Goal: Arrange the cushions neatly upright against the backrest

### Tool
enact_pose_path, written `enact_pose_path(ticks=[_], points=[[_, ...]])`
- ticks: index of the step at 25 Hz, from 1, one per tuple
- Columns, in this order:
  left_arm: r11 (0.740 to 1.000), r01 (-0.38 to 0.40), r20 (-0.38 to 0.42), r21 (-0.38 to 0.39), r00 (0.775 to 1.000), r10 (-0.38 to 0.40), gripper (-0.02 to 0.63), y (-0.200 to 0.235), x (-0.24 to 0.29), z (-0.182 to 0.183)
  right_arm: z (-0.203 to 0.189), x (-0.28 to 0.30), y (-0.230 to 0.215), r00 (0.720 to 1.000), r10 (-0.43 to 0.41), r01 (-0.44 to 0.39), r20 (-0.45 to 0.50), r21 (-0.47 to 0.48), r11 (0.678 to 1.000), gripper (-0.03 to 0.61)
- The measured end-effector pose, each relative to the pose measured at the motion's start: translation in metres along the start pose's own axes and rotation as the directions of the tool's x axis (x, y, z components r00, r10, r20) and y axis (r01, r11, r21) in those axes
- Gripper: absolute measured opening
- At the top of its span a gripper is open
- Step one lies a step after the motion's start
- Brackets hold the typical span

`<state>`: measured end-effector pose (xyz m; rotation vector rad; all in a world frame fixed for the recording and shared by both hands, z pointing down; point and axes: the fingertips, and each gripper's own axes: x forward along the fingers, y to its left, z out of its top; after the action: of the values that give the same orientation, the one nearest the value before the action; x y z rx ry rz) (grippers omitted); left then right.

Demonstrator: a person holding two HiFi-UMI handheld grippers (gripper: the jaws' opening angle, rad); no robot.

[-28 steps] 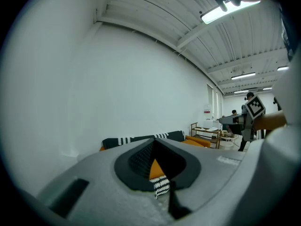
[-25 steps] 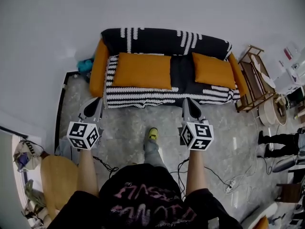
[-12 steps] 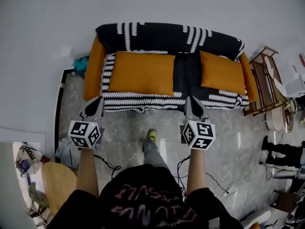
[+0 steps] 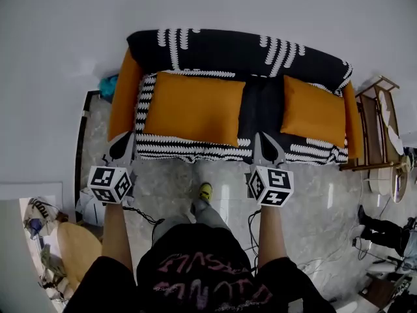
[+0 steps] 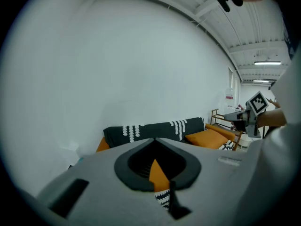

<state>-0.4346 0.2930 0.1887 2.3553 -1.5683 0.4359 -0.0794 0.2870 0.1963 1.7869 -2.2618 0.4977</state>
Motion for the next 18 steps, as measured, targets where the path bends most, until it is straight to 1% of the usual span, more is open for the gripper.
enact_pose_path(ticks=[3, 8, 14, 18], points=[[1.000, -0.012, -0.013, 0.000, 1.000, 0.012, 0.002, 0.011, 0.018, 0.003, -0.005, 0.024, -0.002, 0.999, 0.018, -0.018, -0.034, 0.002, 1.000, 0.011], [1.000, -0.010, -0.039, -0.001, 0.999, 0.010, 0.002, 0.026, 0.044, -0.001, -0.019, 0.052, -0.002, 0.996, 0.033, -0.033, -0.081, 0.010, 0.999, 0.011], [1.000, 0.008, -0.063, -0.013, 0.998, -0.009, 0.002, 0.041, 0.079, -0.006, -0.023, 0.088, -0.005, 0.993, 0.031, -0.029, -0.110, 0.023, 0.999, 0.011], [0.999, 0.027, -0.100, -0.023, 0.995, -0.029, 0.002, 0.056, 0.109, -0.017, -0.027, 0.116, -0.009, 0.990, 0.020, -0.015, -0.136, 0.033, 0.999, 0.011]])
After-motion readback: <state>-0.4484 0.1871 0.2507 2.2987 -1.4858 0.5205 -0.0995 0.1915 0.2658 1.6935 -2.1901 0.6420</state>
